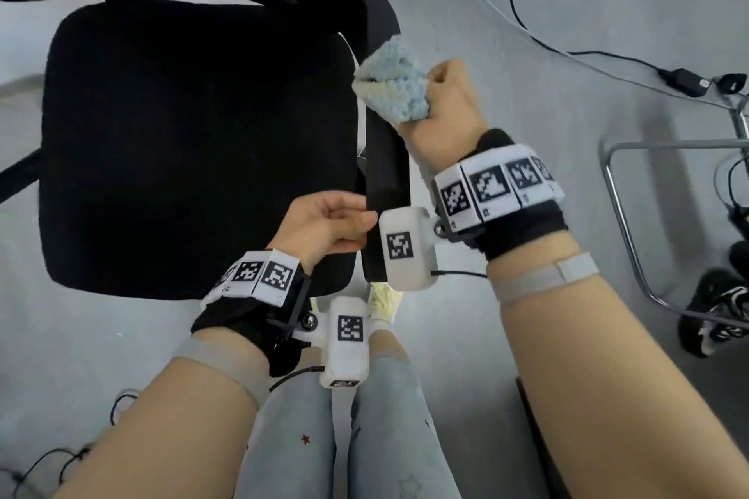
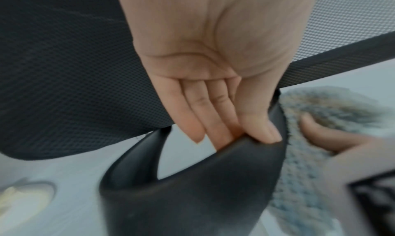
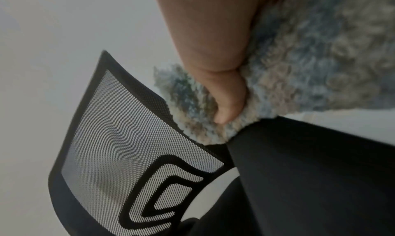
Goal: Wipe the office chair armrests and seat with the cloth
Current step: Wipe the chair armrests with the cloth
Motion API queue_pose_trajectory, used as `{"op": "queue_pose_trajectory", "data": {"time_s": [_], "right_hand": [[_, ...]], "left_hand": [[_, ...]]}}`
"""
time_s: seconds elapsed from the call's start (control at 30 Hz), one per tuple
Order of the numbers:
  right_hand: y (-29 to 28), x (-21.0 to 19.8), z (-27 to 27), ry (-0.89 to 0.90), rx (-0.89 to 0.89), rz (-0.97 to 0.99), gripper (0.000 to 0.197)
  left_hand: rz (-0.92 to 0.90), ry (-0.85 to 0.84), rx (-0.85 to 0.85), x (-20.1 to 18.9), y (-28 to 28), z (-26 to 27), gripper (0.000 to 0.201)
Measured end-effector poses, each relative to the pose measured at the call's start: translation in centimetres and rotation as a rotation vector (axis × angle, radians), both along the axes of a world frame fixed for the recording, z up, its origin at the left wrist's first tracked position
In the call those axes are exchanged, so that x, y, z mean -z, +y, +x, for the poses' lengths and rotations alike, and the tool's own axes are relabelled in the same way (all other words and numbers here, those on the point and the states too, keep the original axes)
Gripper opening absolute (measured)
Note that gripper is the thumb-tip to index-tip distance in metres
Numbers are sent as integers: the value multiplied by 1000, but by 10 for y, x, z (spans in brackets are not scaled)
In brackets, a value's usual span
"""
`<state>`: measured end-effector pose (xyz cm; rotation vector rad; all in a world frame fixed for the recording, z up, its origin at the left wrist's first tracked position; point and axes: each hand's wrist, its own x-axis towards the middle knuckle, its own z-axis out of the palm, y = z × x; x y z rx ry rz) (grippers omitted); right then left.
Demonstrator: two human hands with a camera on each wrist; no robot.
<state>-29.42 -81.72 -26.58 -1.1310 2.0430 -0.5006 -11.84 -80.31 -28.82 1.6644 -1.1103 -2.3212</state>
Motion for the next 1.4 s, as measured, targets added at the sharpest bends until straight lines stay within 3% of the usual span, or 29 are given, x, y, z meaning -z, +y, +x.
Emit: {"op": "queue_pose_trajectory", "data": {"time_s": [0.1, 0.2, 0.27, 0.37, 0.53, 0.63, 0.73, 0.83, 1.0, 1.17, 1.33, 1.4], "right_hand": [[15, 3, 8, -43, 85, -35, 27], [56, -4, 25, -79, 76, -69, 40], [80, -5, 32, -61, 39, -52, 31], [91, -1, 30, -21, -14, -5, 1], [41, -8, 15, 38, -60, -53, 29], [29, -6, 17, 37, -86, -94, 24], [51, -1, 23, -16, 47, -93, 37], [83, 6, 29, -53, 90, -80, 26], [116, 18, 26, -205, 220, -27, 27], [121, 15, 33, -105, 84, -63, 33], [132, 21, 32, -4, -6, -6, 36], [133, 21, 36, -46, 11, 84, 25]], "left_hand": [[-82, -7, 31, -2, -9, -8, 18], [-101, -9, -14, -3, -11, -17, 22], [-80, 8, -75, -3, -11, -21, 29], [-57, 40, -144, -2, -8, -21, 30], [-1, 28, -55, 2, 6, -15, 13], [-27, 16, -52, 3, 7, -16, 8], [-89, 26, -21, 2, 4, -18, 10], [-165, -8, 10, 3, 5, -21, 12], [-310, -90, 11, 0, 6, -29, 11], [-318, -97, 38, -4, 2, -30, 20], [-262, -55, 59, -1, 1, -13, 16], [-253, -77, 29, 3, 2, 1, 14]]}}
